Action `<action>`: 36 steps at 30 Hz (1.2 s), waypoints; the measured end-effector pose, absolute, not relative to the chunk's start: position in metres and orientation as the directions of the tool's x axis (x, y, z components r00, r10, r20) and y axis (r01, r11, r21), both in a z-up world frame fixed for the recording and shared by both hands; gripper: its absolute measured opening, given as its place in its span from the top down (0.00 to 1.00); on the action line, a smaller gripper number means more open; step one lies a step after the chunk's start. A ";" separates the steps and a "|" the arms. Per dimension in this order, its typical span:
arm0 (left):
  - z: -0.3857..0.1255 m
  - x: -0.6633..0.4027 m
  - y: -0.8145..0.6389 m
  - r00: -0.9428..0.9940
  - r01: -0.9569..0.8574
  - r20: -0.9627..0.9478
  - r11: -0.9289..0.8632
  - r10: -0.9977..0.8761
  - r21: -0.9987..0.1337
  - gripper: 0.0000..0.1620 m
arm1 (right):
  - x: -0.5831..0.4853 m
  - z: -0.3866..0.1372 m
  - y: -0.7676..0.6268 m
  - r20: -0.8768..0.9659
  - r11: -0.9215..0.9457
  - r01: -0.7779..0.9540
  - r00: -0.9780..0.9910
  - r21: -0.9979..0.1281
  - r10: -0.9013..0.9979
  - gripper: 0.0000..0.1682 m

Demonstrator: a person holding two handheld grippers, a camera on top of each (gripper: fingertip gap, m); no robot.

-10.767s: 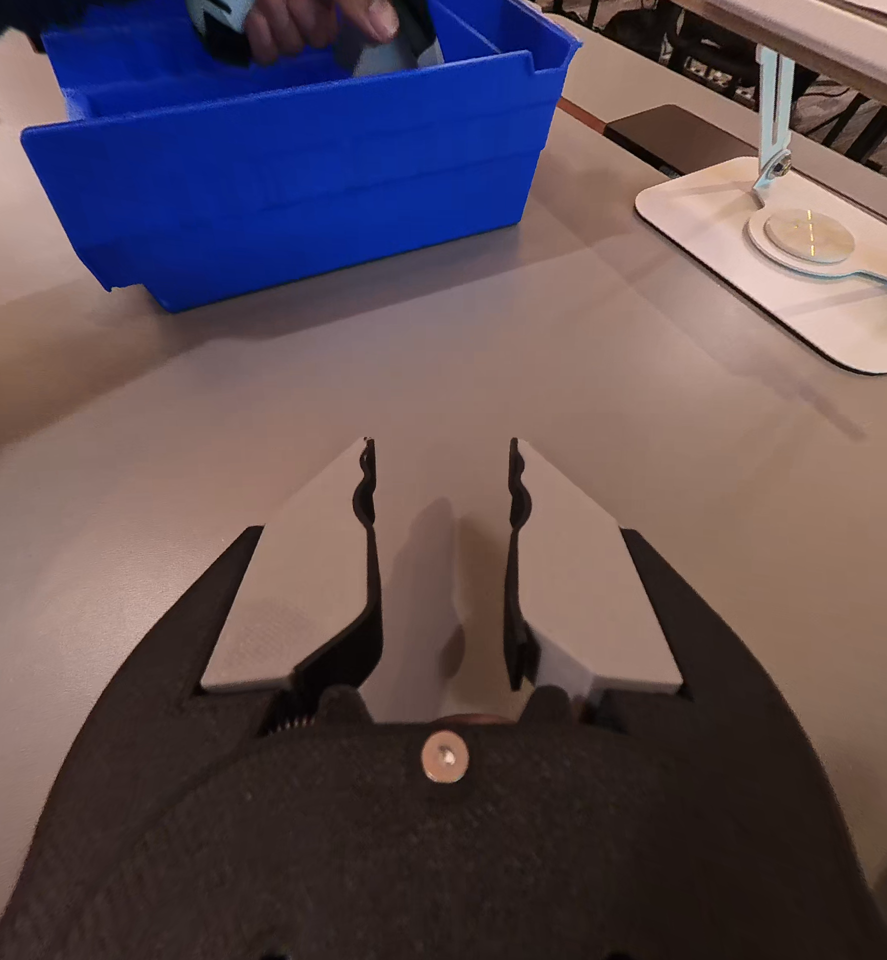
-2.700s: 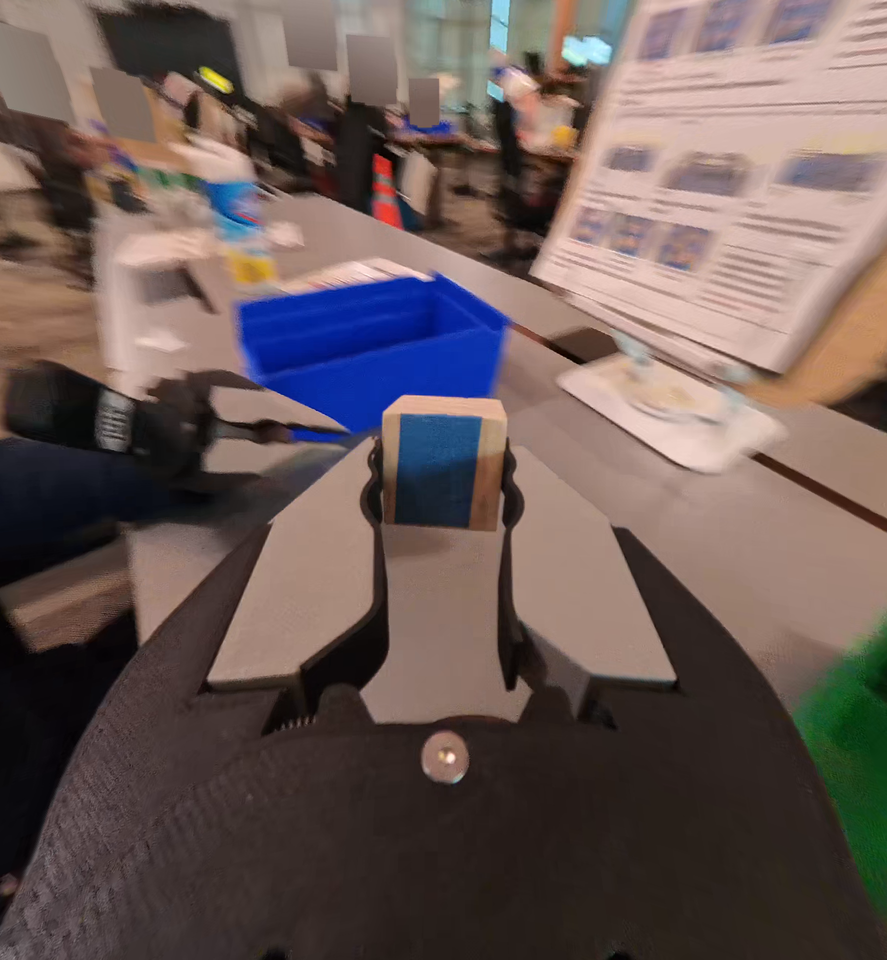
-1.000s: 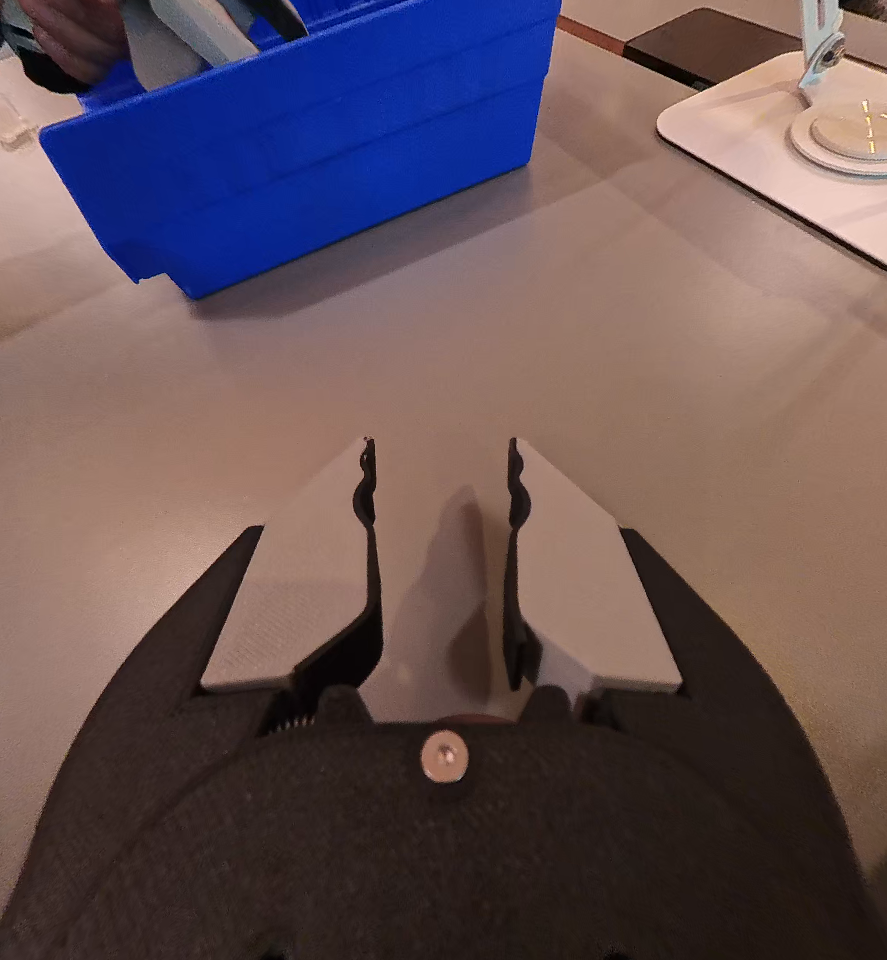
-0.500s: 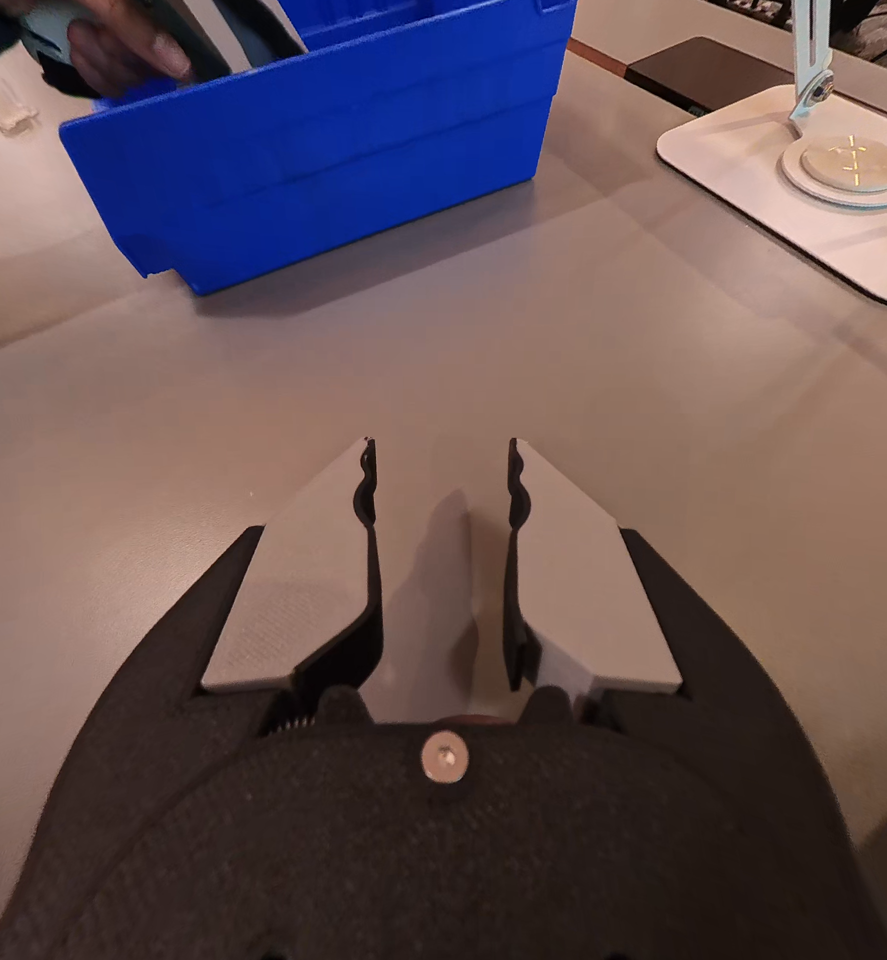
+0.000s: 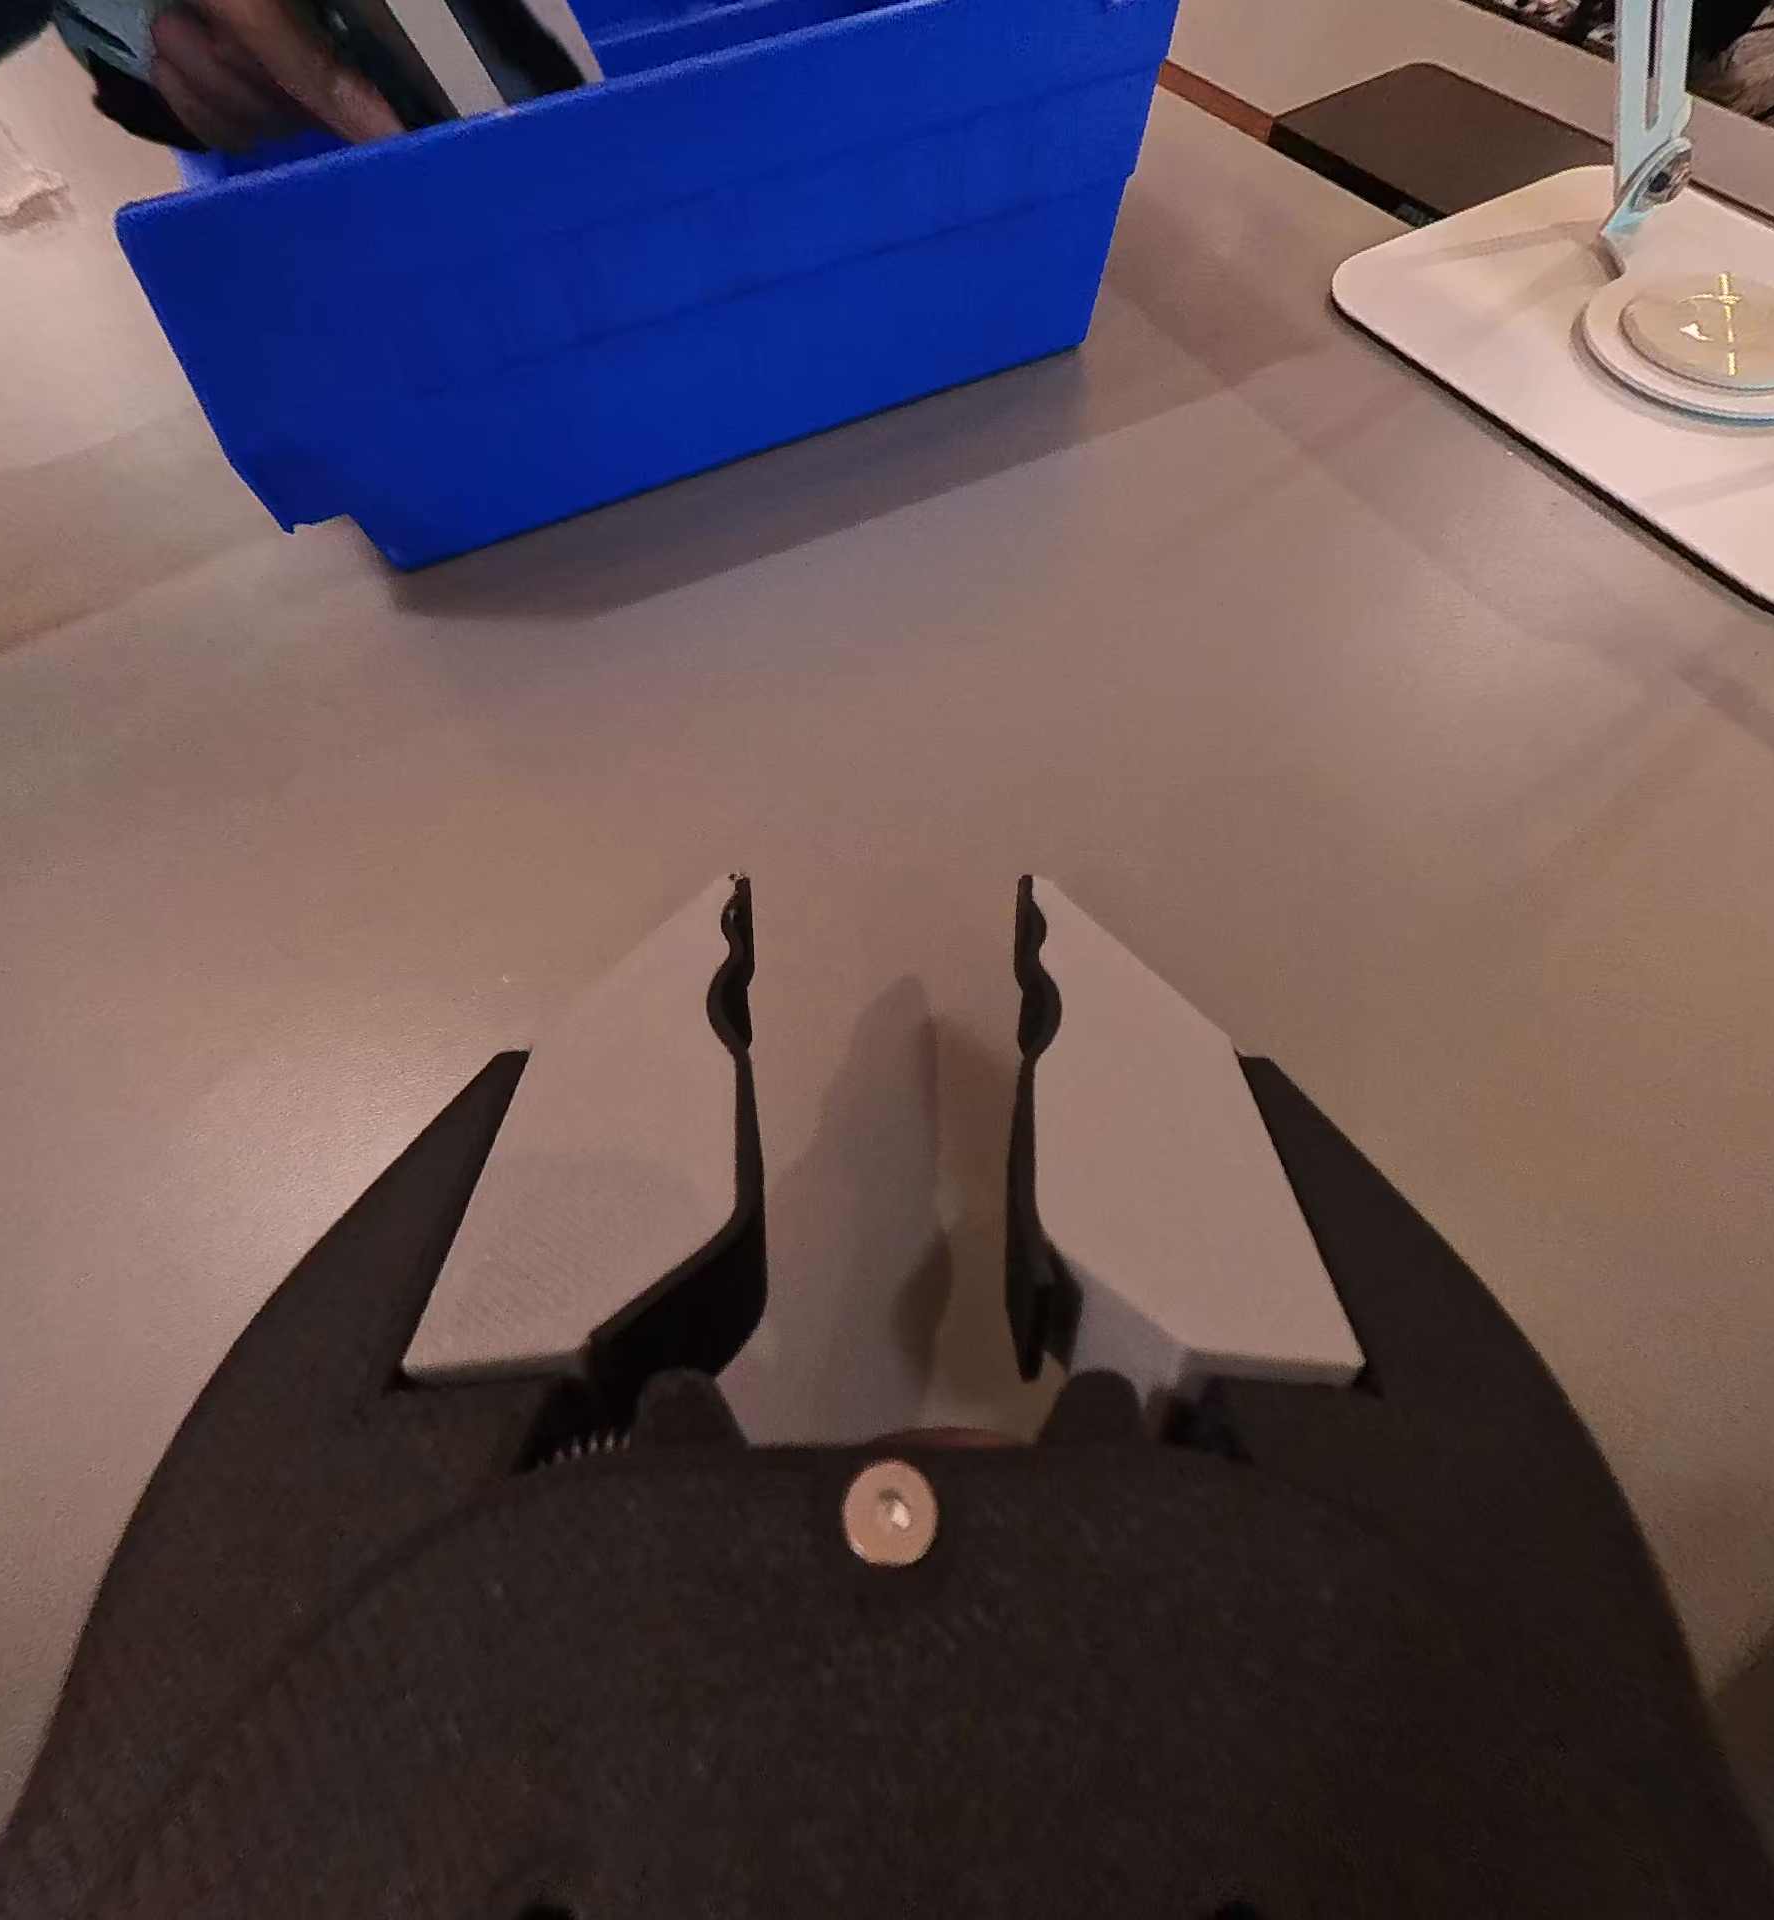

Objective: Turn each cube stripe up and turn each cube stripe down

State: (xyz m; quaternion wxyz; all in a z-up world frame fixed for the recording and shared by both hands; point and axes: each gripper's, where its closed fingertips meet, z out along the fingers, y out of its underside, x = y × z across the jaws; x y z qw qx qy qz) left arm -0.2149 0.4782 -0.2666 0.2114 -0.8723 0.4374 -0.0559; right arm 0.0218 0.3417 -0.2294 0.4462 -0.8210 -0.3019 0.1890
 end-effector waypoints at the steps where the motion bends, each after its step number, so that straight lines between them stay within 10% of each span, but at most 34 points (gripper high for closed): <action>1: -0.271 -0.211 0.476 0.587 -0.753 -0.072 -0.511 -0.806 -0.415 0.72 | 0.022 -0.229 0.342 -0.038 -0.418 0.328 0.747 -0.847 0.663 0.72; 8: -0.245 -0.207 0.484 0.546 -0.735 -0.162 -0.378 -0.822 -0.563 0.73 | 0.021 -0.224 0.340 -0.098 -0.430 0.278 0.734 -0.859 0.672 0.72; 13: -0.141 -0.160 0.422 0.287 -0.558 -0.458 0.242 -0.841 -0.794 0.73 | -0.002 -0.208 0.323 -0.260 -0.446 0.182 0.602 -0.876 0.755 0.69; 16: -0.104 -0.121 0.328 0.062 -0.261 -0.642 0.608 -0.764 -0.750 0.74 | -0.027 -0.187 0.296 -0.453 -0.513 0.081 0.367 -0.854 0.812 0.64; 23: -0.110 -0.051 0.242 -0.020 -0.059 -0.750 0.750 -0.661 -0.659 0.73 | -0.047 -0.129 0.234 -0.614 -0.632 -0.032 -0.205 -0.774 0.762 0.59; 30: -0.121 -0.019 0.236 0.051 0.047 -0.770 0.772 -0.636 -0.634 0.73 | -0.038 -0.126 0.236 -0.587 -0.605 -0.070 -0.181 -0.793 0.789 0.76; 36: -0.148 -0.018 0.279 0.174 -0.162 -0.861 0.849 -0.477 -0.503 0.73 | -0.037 -0.148 0.271 -0.278 -0.296 0.024 0.279 -0.955 0.919 0.76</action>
